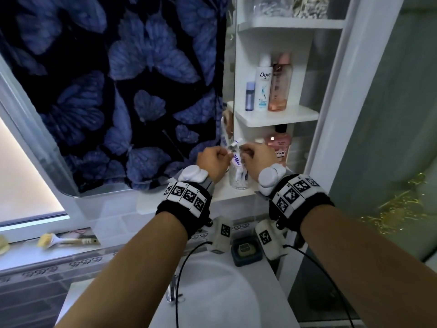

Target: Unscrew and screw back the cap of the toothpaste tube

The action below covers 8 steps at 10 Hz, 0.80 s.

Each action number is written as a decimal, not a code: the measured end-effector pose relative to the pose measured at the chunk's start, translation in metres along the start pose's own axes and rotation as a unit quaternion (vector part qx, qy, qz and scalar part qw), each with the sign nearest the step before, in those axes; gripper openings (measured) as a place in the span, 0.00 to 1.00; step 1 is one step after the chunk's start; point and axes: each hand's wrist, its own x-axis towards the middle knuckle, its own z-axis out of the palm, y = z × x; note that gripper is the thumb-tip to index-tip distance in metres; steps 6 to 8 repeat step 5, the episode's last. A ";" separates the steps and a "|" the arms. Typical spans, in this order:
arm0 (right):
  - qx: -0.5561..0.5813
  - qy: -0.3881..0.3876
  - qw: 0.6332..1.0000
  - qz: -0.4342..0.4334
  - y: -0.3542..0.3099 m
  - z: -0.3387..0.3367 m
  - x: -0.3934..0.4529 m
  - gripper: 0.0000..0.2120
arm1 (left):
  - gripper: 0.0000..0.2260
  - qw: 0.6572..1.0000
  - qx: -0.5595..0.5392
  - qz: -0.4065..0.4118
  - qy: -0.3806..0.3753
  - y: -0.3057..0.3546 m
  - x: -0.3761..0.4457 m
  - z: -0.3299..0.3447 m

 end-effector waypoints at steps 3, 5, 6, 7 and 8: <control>0.031 0.028 0.999 -0.015 -0.003 0.003 -0.002 0.14 | 0.06 1.000 0.005 0.019 0.008 0.001 -0.001 -0.004; 0.045 0.083 0.995 0.018 0.009 -0.001 0.005 0.14 | 0.05 0.998 0.007 0.039 0.048 0.007 -0.004 -0.002; 0.045 0.083 0.995 0.018 0.009 -0.001 0.005 0.14 | 0.05 0.998 0.007 0.039 0.048 0.007 -0.004 -0.002; 0.045 0.083 0.995 0.018 0.009 -0.001 0.005 0.14 | 0.05 0.998 0.007 0.039 0.048 0.007 -0.004 -0.002; 0.045 0.083 0.995 0.018 0.009 -0.001 0.005 0.14 | 0.05 0.998 0.007 0.039 0.048 0.007 -0.004 -0.002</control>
